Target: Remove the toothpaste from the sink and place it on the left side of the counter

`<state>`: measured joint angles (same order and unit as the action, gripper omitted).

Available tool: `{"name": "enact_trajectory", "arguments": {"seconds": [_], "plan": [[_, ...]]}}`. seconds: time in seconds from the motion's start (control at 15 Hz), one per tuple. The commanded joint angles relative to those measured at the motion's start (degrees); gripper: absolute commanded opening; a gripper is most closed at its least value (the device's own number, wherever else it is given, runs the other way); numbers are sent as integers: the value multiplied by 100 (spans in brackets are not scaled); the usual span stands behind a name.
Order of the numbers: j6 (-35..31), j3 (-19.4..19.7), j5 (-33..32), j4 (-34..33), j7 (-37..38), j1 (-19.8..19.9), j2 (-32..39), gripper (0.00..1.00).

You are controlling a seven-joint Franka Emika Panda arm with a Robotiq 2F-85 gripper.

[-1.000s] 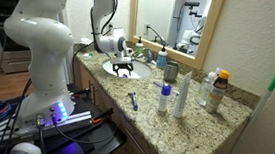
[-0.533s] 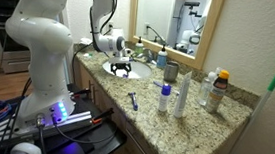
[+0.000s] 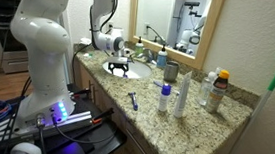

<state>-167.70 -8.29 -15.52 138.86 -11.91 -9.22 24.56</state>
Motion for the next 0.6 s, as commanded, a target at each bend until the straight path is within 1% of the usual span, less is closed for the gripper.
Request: {"name": "enact_trajectory", "arguments": {"seconds": [0.0, 0.47, 0.53], "plan": [[11, 4, 39, 0, -33, -6, -7, 100], [11, 3, 41, 3, -34, 1, -7, 100], [-346, 473, -325, 24, 279, -400, 75, 100]]}}
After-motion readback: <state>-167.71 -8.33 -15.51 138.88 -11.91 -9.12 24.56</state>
